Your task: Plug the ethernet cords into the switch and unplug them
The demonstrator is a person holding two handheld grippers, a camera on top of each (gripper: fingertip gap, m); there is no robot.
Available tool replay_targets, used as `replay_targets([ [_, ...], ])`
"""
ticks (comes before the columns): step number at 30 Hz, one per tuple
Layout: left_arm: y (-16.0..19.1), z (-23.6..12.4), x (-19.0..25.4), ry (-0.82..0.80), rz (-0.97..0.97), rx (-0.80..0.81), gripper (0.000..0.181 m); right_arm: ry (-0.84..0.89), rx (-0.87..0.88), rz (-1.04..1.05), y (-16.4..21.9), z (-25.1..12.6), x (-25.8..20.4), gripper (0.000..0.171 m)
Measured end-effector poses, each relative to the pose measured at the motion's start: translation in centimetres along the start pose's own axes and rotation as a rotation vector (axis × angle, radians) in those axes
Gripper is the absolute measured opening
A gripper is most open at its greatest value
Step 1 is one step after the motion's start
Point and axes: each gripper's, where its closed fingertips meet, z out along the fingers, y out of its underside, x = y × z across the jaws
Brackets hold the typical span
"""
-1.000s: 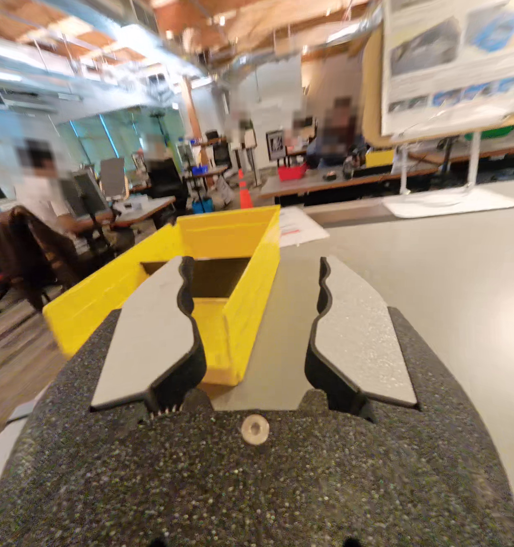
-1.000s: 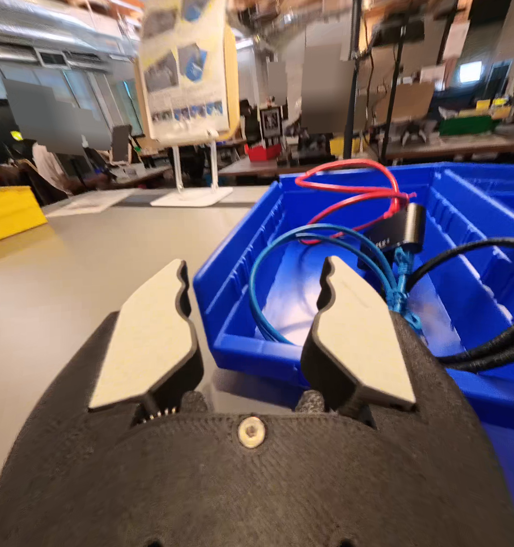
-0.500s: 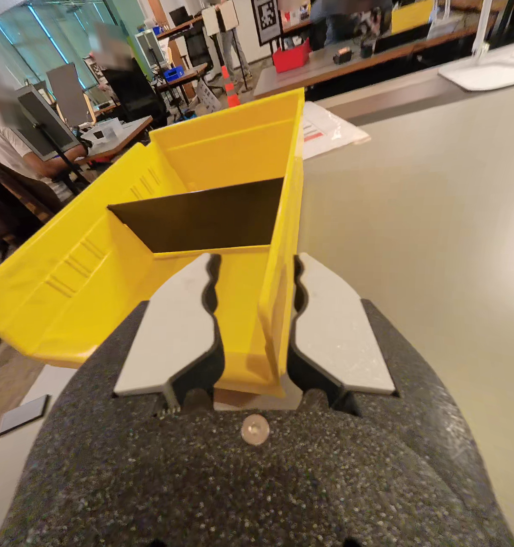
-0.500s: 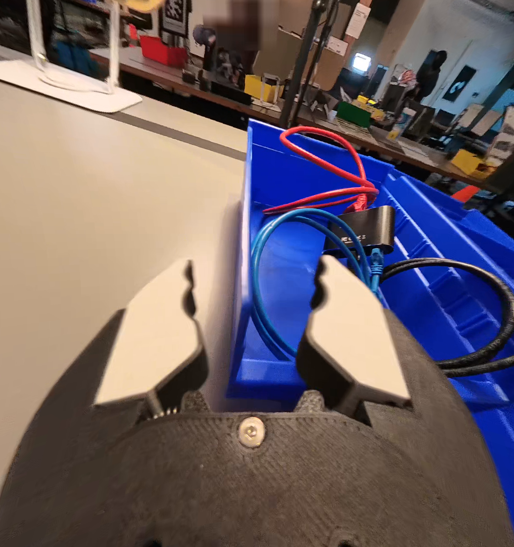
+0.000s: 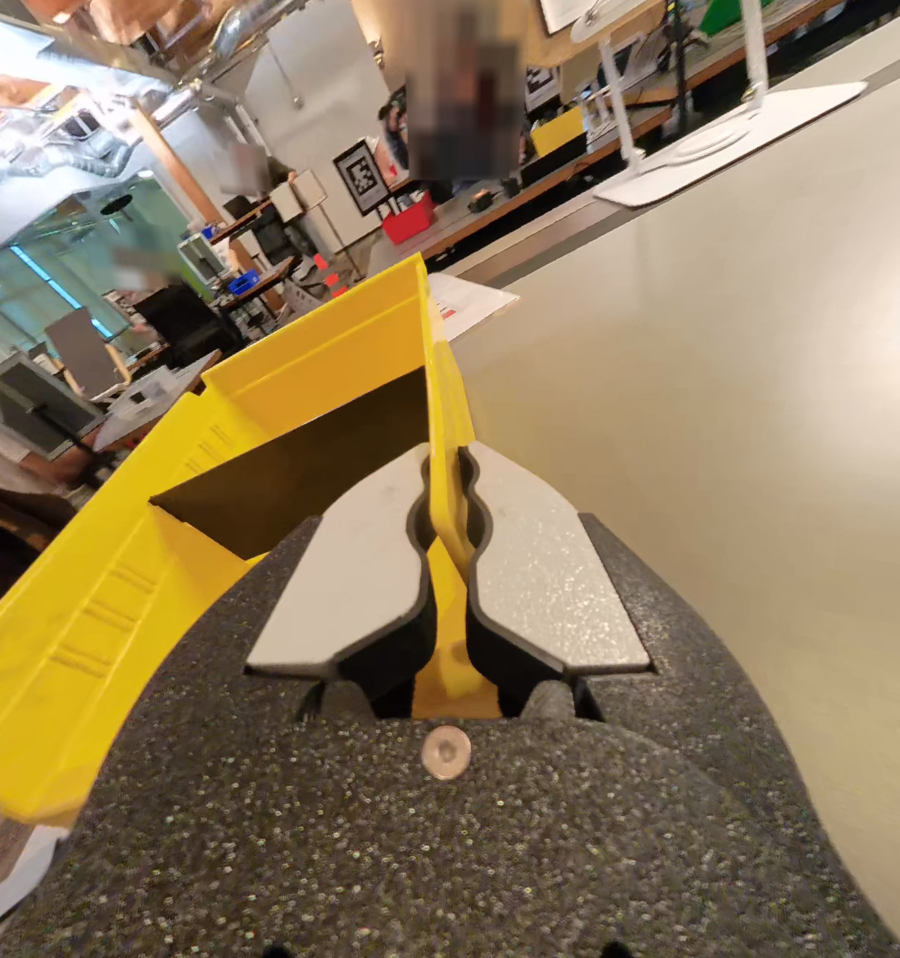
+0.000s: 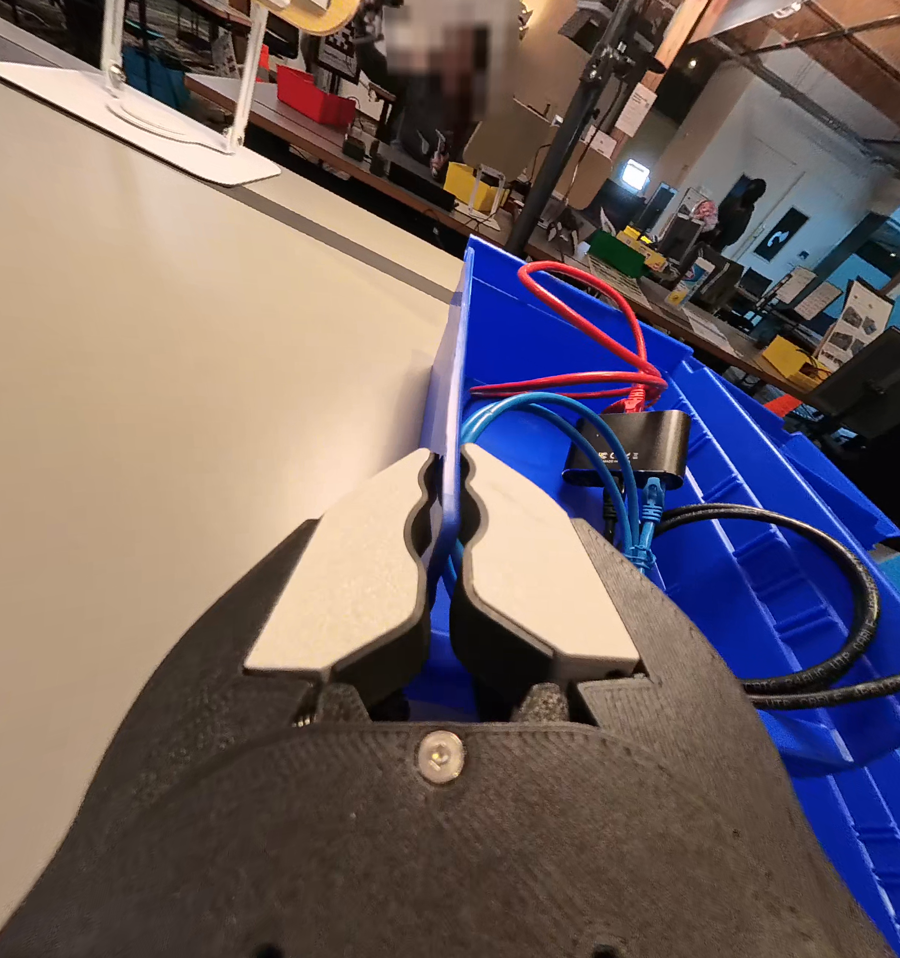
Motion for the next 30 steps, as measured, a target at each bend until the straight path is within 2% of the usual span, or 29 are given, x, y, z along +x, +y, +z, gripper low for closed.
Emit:
replay_targets([
  [9, -2.4, -1.1, 6.0, 0.300, 0.050, 0.118, 0.006, -0.083, 0.023, 0.022, -0.3, -0.2, -0.9, 0.004],
  [16, -4.8, -4.5, 12.6, 0.638, 0.111, 0.268, 0.006, -0.224, 0.048, 0.067, -1.4, 0.5, -3.2, 0.005],
  [24, -7.1, -10.6, 19.4, 1.076, 0.174, 0.451, 0.006, -0.578, 0.125, 0.036, -4.6, 1.9, -10.2, 0.005],
  [30, -7.5, -16.2, 21.9, 1.400, 0.211, 0.578, 0.006, -0.900, 0.196, 0.000, -7.7, 3.4, -16.8, 0.005],
])
